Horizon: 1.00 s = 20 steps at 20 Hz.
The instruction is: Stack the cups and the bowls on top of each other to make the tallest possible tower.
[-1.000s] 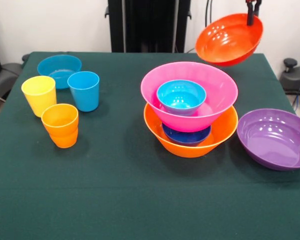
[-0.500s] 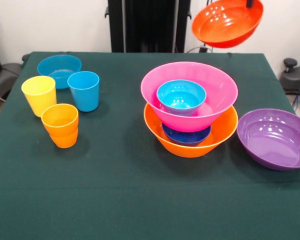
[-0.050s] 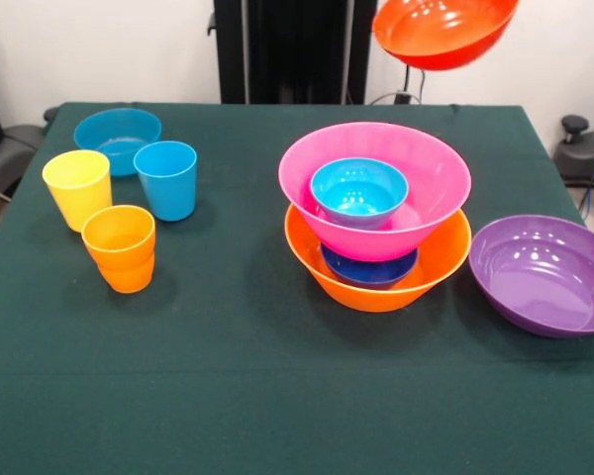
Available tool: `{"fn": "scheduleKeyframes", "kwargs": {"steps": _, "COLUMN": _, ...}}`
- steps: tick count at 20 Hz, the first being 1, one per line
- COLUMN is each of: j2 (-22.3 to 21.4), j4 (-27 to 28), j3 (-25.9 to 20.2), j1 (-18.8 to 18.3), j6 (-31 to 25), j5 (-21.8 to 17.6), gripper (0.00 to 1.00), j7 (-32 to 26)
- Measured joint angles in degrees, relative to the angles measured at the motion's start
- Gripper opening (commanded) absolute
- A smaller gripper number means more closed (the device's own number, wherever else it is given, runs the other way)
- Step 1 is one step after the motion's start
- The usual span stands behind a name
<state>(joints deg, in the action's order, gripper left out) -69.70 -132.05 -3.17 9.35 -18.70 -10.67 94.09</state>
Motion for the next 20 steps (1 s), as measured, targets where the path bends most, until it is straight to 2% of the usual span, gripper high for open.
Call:
{"fn": "scheduleKeyframes", "kwargs": {"steps": 5, "j2": -1.3, "j4": 1.9, "j3": -0.4, "j1": -3.2, "j6": -4.0, "j5": 0.0, "gripper": 0.0, "j7": 0.0}}
{"fn": "scheduleKeyframes", "kwargs": {"steps": 12, "j2": -1.0, "j4": 7.5, "j3": -2.0, "j1": -8.8, "j6": -7.8, "j5": -0.1, "gripper": 0.0, "j7": 0.0}}
{"fn": "scheduleKeyframes", "kwargs": {"steps": 20, "j2": 3.3, "j4": 16.0, "j3": -5.8, "j1": -13.8, "j6": -7.9, "j5": -1.2, "gripper": 0.0, "j7": 0.0}}
